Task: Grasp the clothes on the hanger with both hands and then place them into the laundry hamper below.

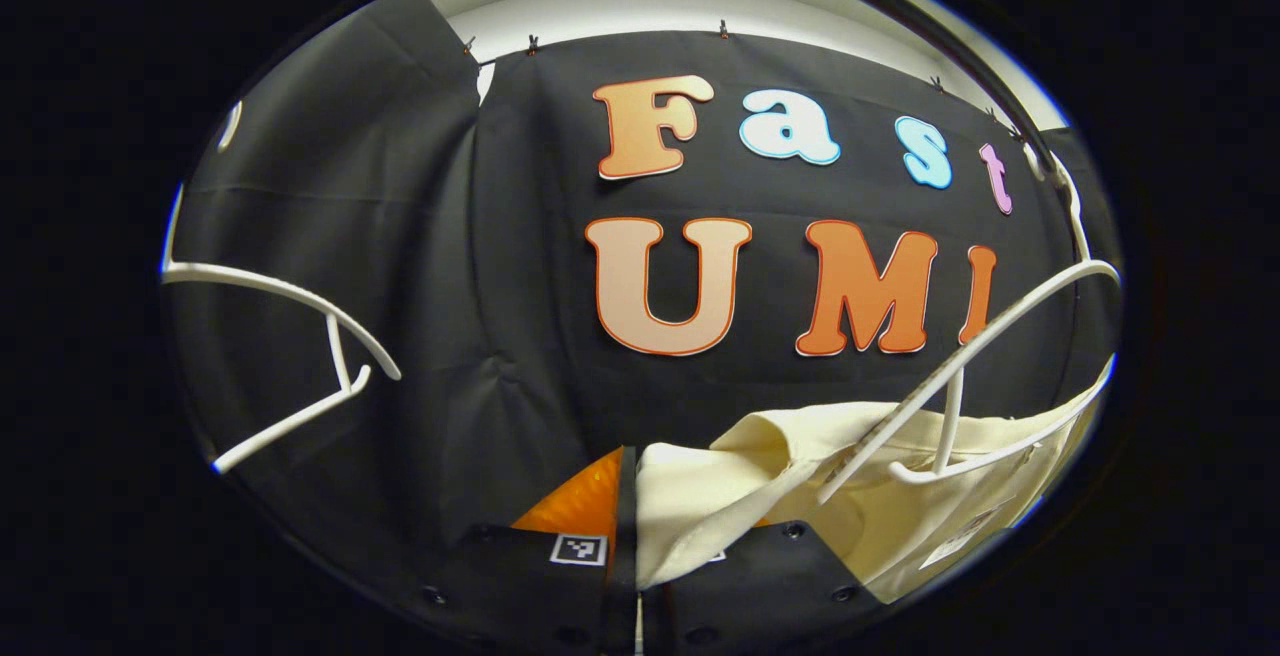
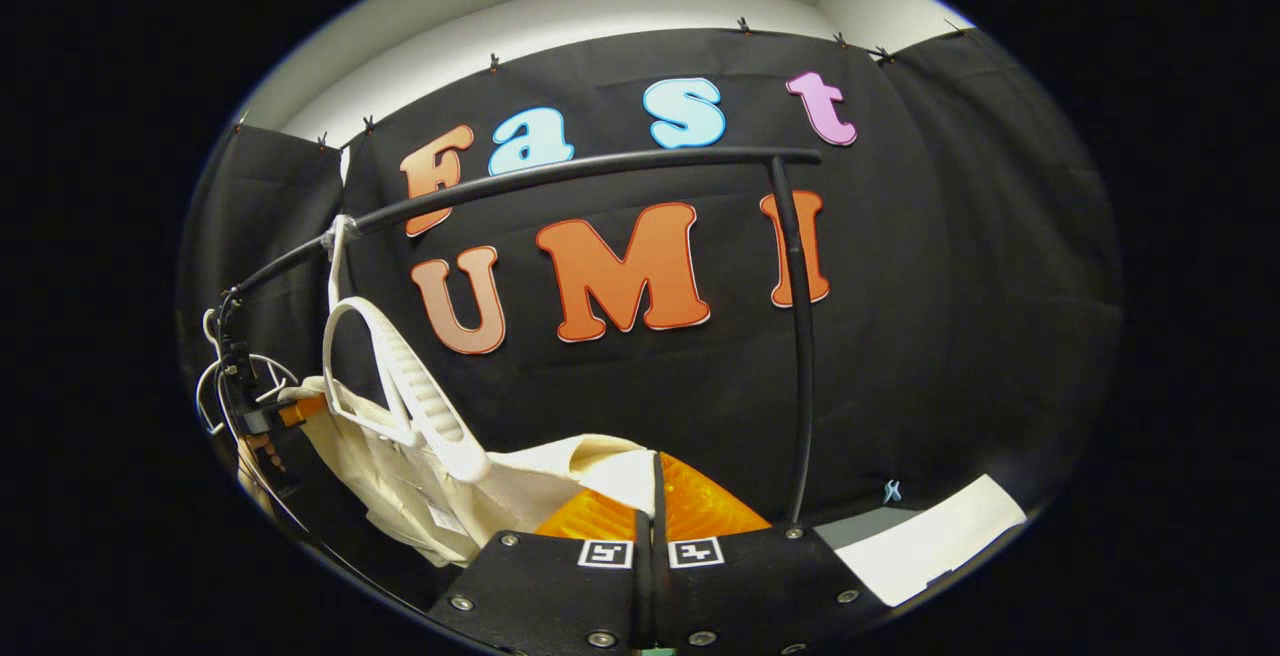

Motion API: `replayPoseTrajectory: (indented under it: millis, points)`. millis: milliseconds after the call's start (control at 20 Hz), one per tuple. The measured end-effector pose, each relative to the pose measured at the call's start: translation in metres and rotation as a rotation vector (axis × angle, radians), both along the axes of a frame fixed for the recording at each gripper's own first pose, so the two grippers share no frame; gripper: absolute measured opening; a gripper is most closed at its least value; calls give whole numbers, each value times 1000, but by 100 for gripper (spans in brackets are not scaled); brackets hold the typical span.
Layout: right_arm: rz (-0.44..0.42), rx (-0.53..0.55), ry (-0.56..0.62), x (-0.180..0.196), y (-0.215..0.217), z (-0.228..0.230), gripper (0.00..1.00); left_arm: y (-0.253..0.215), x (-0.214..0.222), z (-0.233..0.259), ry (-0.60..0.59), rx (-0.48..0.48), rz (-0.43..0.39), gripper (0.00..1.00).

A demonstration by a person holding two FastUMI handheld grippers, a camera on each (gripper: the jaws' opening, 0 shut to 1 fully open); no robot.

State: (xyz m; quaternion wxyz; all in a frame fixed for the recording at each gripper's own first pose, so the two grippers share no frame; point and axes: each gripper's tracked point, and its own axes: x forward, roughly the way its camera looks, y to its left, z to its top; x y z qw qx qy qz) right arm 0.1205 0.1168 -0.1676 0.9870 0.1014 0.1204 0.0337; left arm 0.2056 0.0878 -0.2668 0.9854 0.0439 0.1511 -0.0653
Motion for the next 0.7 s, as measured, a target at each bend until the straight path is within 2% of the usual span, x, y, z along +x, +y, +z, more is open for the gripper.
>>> replayPoseTrajectory:
  millis: [700]
  points:
    - [-17,9,97,-33,-10,-62,0,-1,-14,-22,134,4,-11,11]
